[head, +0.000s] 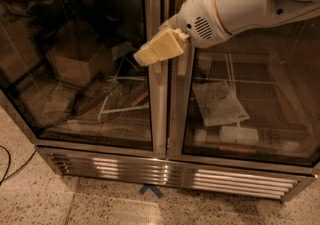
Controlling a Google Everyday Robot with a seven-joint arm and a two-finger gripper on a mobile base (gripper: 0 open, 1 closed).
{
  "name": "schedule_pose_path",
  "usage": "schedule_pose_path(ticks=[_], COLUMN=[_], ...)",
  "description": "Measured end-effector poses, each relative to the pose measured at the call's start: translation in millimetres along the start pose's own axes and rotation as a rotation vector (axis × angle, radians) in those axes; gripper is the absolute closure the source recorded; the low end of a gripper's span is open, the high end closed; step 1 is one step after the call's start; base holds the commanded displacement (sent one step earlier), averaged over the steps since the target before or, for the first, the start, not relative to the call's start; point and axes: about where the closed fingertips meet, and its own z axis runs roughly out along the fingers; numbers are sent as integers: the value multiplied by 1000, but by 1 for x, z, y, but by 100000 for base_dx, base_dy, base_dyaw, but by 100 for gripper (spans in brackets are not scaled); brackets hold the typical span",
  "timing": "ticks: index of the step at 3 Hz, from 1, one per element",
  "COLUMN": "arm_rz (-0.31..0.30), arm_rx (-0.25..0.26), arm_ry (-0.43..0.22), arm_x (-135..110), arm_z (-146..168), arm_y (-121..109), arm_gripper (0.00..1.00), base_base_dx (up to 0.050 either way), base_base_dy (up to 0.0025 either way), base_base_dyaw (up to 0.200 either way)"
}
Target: Place blue chip bag into bottom drawer
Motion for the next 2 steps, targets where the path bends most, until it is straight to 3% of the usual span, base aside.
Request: schedule_pose_path(ticks=[2], arm_rz=[21], arm_rx=[66], arm_ry=[21], arm_x=[-2], arm_z=[2], arm_y=[-4], arm_gripper=[36], base_base_dx=[0], base_base_dy=[0], base_base_dyaw=[0])
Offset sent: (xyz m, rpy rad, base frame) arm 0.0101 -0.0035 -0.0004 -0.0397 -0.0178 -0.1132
